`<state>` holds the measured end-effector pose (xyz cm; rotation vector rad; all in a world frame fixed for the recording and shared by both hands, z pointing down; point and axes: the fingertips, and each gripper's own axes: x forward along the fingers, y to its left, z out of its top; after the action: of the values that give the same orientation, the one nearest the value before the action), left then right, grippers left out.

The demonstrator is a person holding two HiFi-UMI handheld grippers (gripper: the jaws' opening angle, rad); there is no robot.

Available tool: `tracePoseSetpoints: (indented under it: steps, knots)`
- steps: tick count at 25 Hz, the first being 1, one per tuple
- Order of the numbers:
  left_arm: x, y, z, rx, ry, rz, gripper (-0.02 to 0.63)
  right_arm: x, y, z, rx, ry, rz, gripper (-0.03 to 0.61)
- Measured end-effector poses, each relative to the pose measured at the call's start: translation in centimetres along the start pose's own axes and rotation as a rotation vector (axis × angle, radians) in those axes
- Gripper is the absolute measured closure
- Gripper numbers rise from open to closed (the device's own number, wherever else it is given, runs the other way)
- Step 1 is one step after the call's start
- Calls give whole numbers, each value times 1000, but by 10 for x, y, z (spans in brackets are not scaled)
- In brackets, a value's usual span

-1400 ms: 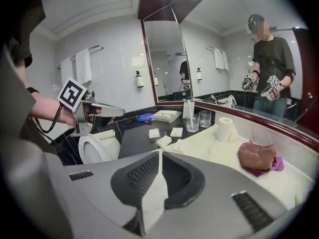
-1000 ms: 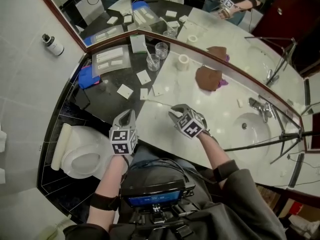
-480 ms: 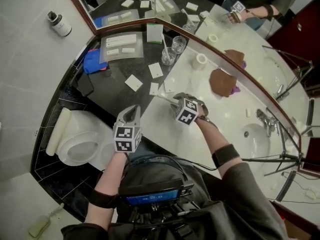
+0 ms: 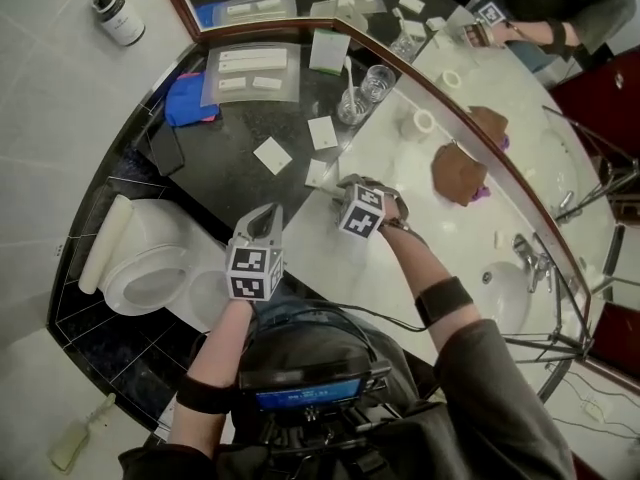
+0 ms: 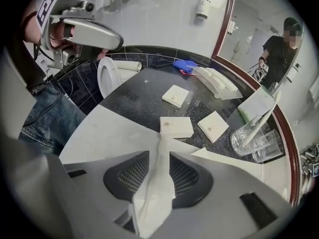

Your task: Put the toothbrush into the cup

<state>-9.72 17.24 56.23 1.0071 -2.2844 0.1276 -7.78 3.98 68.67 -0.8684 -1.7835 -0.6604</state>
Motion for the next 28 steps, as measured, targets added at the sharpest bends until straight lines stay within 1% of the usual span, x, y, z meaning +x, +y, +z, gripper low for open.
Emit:
tracePoseSetpoints:
  steps: [7,10,14,17,22,28]
  knots:
    - [13,10,-4,-25,15,-4,611,19,0,2,18,29,30,431]
    - [14,17,-5,-39,28,0,611,26,0,4,24,33,43,451]
    - [16,25,-7,-51,34,4,611,33,2,6,27,44,56,456]
    - [17,29,-9,-54,34,9,611,36,2,6,28,54,52,509]
    - [19,32,-8,-71,30,7,611,35,0,6,38,56,49,509]
    - [18,28,-10,-62,35,4,611,27,-4,3,58,46,31,509]
